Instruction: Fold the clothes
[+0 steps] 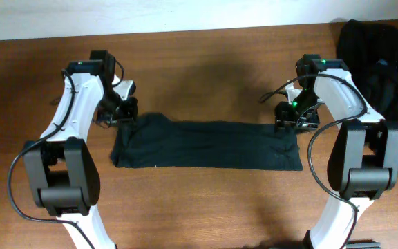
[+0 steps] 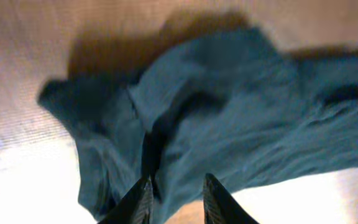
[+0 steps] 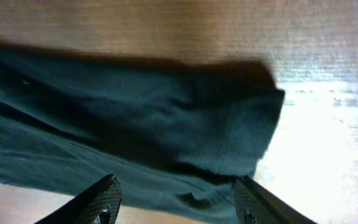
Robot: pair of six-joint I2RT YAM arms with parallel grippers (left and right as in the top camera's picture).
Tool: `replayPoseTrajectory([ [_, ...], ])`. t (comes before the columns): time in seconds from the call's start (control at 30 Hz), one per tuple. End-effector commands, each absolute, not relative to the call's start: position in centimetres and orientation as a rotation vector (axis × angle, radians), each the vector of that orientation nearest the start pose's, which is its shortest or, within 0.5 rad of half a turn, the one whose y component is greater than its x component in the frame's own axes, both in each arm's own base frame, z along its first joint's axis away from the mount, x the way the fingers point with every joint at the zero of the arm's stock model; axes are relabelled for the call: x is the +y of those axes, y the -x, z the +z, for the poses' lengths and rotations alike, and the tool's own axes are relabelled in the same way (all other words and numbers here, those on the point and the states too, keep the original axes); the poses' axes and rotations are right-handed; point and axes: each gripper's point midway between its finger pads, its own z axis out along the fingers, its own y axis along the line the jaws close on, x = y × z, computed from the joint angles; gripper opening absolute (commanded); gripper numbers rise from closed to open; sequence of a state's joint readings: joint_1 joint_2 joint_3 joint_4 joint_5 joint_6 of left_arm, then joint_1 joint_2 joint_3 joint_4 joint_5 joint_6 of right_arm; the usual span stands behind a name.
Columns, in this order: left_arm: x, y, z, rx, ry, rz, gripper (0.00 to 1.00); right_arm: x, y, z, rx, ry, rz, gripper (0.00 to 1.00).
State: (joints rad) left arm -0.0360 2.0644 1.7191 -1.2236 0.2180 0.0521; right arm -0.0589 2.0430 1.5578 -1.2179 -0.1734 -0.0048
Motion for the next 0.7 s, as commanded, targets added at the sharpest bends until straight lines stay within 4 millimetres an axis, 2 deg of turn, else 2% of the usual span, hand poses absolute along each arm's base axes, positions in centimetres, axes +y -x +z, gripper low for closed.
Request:
replayPoseTrajectory([
  [0.0,-5.7,-40.6,9.4,3.045,-0.14,-0.396,0.27,1.9,-36.7,6.0,3.178,-0.067,0.351,0.62],
  [0.13,-5.7,-41.0,8.8,3.031,-0.145,-0.394,0.27,2.6,-37.5,5.6,3.141,-0.03,0.344,0.54],
  [0.3,-5.7,-40.5,7.9,3.048,-0.143,-0.393,0.27,3.3,-37.6,5.1,3.134,0.004,0.341,0.37],
  [0.43,-5.1,-39.7,6.8,3.082,-0.137,-0.347,0.26,3.6,-37.4,4.3,3.134,0.013,0.343,0.35],
  [0.67,-3.5,-37.4,3.8,3.173,-0.085,-0.214,0.27,3.6,-35.8,1.6,3.164,0.009,0.345,0.35],
])
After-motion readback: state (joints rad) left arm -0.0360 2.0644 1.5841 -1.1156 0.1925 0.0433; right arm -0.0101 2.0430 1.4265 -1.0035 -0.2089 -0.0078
